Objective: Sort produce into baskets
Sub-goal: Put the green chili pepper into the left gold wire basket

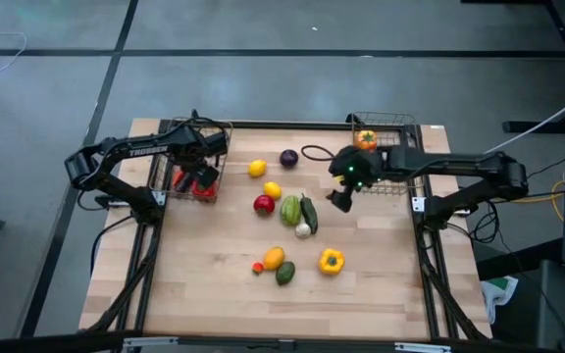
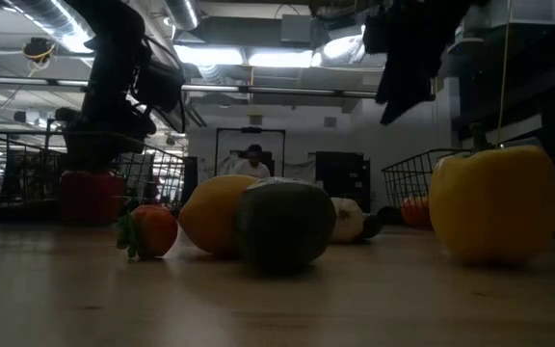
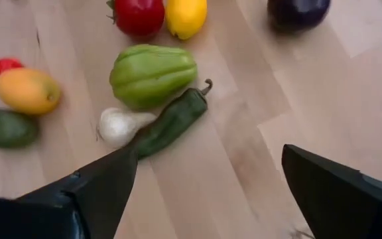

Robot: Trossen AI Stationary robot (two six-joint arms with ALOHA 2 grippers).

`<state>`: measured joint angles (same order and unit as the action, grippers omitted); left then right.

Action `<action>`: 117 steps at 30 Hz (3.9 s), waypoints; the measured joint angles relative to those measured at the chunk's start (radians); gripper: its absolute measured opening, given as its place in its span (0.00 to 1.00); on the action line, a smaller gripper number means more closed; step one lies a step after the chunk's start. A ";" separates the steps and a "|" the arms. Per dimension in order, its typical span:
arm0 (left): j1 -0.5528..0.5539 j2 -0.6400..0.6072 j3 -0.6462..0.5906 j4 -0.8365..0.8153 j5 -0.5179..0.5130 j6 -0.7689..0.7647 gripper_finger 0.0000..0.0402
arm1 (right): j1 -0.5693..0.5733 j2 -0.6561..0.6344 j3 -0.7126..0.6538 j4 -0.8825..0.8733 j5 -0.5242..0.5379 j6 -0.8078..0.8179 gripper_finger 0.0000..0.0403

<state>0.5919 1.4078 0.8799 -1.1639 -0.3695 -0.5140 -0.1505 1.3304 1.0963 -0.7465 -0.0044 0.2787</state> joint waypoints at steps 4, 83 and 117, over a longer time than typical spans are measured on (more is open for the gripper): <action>0.000 0.000 0.000 0.017 0.000 0.000 0.59 | 0.001 0.006 -0.100 0.137 -0.015 0.030 0.92; 0.000 -0.001 0.004 0.098 -0.001 0.002 0.59 | 0.071 0.418 -0.193 0.670 -0.052 0.187 0.32; -0.257 -0.003 0.208 0.562 0.275 0.155 0.59 | 0.072 0.342 -0.193 0.668 -0.051 0.130 0.18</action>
<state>0.3344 1.4052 1.0878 -0.6024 -0.0941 -0.3589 -0.0788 1.6722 0.9034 -0.0783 -0.0555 0.4088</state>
